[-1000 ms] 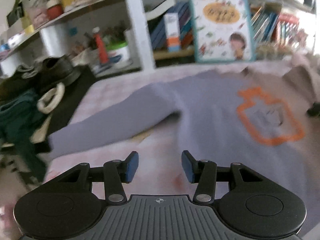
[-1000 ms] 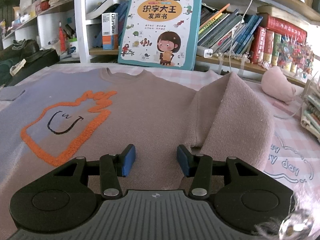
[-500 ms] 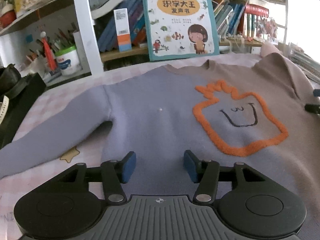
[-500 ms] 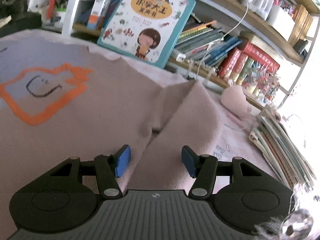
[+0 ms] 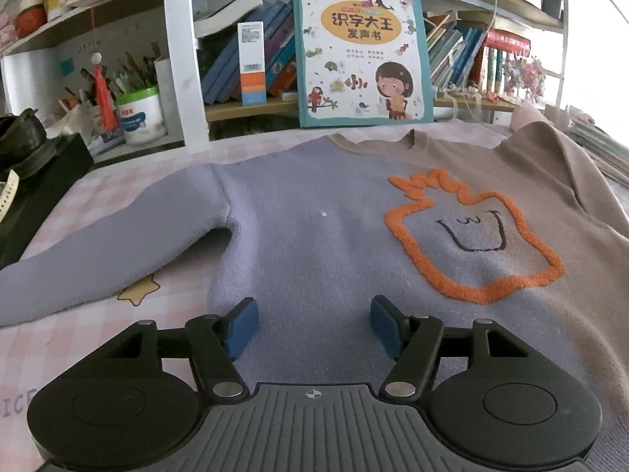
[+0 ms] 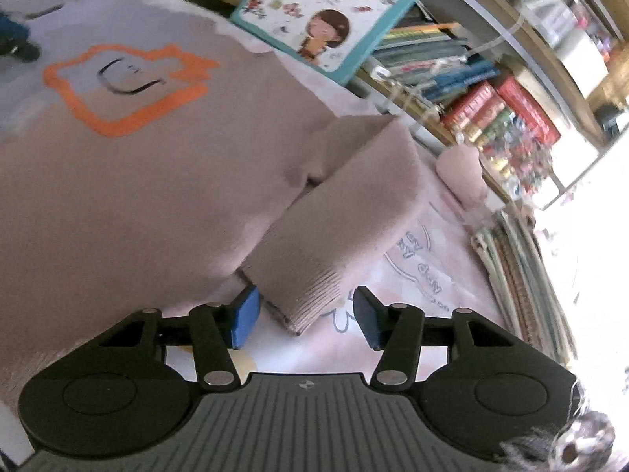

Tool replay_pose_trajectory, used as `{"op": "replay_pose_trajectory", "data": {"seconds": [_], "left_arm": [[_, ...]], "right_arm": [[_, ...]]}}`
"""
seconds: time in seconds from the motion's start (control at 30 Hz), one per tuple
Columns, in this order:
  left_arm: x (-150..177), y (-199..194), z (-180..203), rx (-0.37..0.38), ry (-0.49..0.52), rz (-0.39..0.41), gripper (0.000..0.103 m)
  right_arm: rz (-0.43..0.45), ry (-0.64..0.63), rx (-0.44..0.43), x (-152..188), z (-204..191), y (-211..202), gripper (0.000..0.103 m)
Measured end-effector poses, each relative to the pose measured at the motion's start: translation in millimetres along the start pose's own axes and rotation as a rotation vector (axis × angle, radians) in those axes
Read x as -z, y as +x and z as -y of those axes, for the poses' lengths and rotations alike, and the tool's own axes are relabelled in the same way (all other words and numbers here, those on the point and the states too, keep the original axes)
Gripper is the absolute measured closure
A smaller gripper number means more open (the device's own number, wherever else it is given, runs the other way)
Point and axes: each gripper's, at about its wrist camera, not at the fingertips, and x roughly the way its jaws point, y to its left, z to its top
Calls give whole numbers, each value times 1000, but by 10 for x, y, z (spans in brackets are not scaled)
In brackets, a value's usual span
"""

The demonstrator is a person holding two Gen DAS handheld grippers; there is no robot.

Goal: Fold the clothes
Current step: 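Grasp the beige sleeve with the right gripper and lay it straight outward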

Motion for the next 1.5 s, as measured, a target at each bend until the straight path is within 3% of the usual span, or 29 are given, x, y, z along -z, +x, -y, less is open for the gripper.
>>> {"op": "replay_pose_trajectory", "data": {"seconds": [0.13, 0.2, 0.43, 0.53, 0.57, 0.6, 0.67, 0.77, 0.9, 0.97, 1.1, 1.17, 1.37, 1.5], "left_arm": [[6, 1, -5, 0, -1, 4, 38], [7, 8, 2, -2, -3, 4, 38], [6, 4, 16, -9, -6, 3, 38], [6, 2, 21, -11, -7, 2, 38], [5, 2, 23, -11, -7, 1, 38], [5, 2, 24, -11, -7, 0, 38], [1, 2, 25, -11, -6, -2, 38], [-5, 2, 25, -10, -5, -6, 37], [-22, 2, 39, -11, -5, -10, 37], [-29, 1, 48, -13, -6, -9, 37], [-27, 0, 49, -13, -6, -9, 37], [-32, 2, 50, -14, -6, -10, 37], [-34, -27, 40, -28, -5, -9, 37], [-45, -85, -2, -43, -1, -5, 37]], "right_arm": [[8, -39, -23, -26, -35, 0, 54], [16, -28, -46, -51, -20, 25, 62], [36, 165, -203, -130, 224, 158, 68], [39, 272, -279, -99, 343, 196, 80], [38, 309, -292, -81, 378, 205, 89], [38, 321, -271, -73, 392, 210, 95], [45, 345, -232, -68, 427, 203, 95], [124, 412, -147, -75, 565, 109, 96], [271, 600, 10, -98, 1037, -111, 96], [295, 648, 120, -97, 1261, -143, 96], [232, 611, 371, -115, 1609, 60, 96], [186, 588, 440, -107, 1722, 204, 96], [40, 532, 492, -57, 1842, 594, 95], [-2, 480, 530, -22, 1761, 684, 91]]}}
